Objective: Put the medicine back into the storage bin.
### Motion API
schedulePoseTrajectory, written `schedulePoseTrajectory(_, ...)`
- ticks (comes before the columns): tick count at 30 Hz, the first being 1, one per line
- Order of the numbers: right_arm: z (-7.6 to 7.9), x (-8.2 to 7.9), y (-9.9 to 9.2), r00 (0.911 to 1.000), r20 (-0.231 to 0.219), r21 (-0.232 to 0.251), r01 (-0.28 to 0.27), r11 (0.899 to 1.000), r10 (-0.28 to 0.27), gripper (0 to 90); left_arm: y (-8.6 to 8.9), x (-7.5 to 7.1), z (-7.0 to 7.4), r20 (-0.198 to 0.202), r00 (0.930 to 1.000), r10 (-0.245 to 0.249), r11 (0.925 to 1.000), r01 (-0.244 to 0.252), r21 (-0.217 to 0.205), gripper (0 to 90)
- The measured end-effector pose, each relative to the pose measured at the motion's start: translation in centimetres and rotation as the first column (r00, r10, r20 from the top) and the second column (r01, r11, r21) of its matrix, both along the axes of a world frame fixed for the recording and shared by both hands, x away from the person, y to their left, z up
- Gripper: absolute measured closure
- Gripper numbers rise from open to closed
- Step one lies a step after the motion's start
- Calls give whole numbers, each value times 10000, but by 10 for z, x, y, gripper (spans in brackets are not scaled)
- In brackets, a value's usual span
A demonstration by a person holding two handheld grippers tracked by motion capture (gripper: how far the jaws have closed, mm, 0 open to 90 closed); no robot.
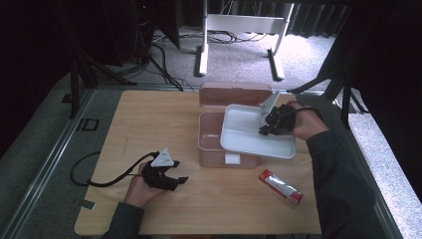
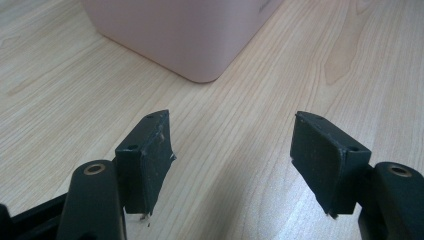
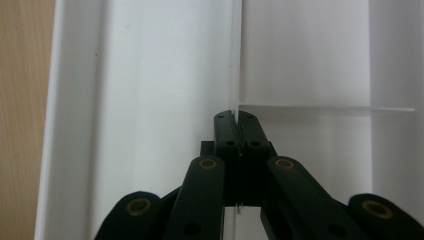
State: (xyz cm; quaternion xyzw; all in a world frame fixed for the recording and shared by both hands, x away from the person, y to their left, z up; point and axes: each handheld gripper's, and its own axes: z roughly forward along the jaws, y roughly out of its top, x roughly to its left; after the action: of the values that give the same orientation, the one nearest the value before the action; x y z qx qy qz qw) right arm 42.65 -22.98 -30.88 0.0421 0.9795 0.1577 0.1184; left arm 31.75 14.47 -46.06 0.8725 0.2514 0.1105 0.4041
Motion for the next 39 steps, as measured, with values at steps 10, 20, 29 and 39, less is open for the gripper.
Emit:
schedulePoseTrajectory(10,-1,-17,-60,9939,147,303,1085,9936,-1090,894,0,1,0,-28,10000,15,10000,-15,-6,329)
schedulePoseTrajectory(20,-6,-26,-121,9685,93,830,2471,9654,-2487,894,0,1,-1,-60,10000,8,10000,-8,9,329)
schedulePoseTrajectory(29,-15,-24,-158,9094,282,1046,4102,9060,-4150,895,-1,1,-1,-85,10000,-13,10000,13,1,329)
schedulePoseTrajectory(39,-72,-7,-152,8690,-210,296,4948,8685,-4944,894,-2,1,-2,-104,9999,-77,10000,77,47,330)
